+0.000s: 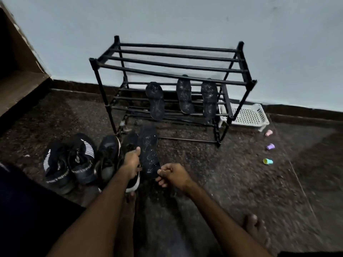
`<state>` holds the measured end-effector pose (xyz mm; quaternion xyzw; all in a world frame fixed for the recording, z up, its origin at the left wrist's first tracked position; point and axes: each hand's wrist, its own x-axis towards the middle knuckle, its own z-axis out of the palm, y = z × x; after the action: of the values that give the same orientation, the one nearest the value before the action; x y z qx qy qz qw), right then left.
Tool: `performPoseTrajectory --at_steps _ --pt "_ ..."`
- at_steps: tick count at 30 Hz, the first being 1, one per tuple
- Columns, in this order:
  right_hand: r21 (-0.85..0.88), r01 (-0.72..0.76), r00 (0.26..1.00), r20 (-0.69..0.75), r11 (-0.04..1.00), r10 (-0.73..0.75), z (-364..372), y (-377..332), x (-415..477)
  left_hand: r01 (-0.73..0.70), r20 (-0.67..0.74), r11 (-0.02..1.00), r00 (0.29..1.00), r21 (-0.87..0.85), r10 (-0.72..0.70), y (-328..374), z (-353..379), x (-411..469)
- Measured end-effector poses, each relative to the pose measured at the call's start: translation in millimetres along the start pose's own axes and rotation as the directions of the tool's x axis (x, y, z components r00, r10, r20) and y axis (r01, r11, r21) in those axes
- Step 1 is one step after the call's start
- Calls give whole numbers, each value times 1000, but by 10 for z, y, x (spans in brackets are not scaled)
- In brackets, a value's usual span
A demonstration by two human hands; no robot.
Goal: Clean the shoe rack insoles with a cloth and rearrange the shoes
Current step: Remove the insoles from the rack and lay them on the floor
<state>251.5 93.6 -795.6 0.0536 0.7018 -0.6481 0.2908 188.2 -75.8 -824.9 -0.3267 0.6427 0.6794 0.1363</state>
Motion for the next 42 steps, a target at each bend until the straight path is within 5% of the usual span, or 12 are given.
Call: performPoseTrajectory --at_steps 10,22,27,31,35,39,42 --pt "21 -186 978 -87 982 187 -378 679 12 36 77 998 996 51 -40 -445 525 169" --pt "33 -337 925 -172 941 338 -602 1173 434 155 -15 964 988 218 -156 -894 797 470" --pt "-220 -367 922 -216 904 322 -623 1280 493 63 -56 937 997 344 -47 -1043 828 458" --pt "-550 -373 923 -303 747 238 -690 1200 530 -18 -40 873 998 487 43 -1064 794 502" --pt "-672 -376 922 -341 638 184 -673 1063 385 -84 -28 764 991 640 133 -1071 670 489" --pt "-438 -401 900 -353 805 256 -693 969 406 -51 -134 900 984 432 120 -805 605 335" --pt "-180 -241 935 -306 954 179 -639 584 582 -90 -149 973 981 212 123 -322 621 233"
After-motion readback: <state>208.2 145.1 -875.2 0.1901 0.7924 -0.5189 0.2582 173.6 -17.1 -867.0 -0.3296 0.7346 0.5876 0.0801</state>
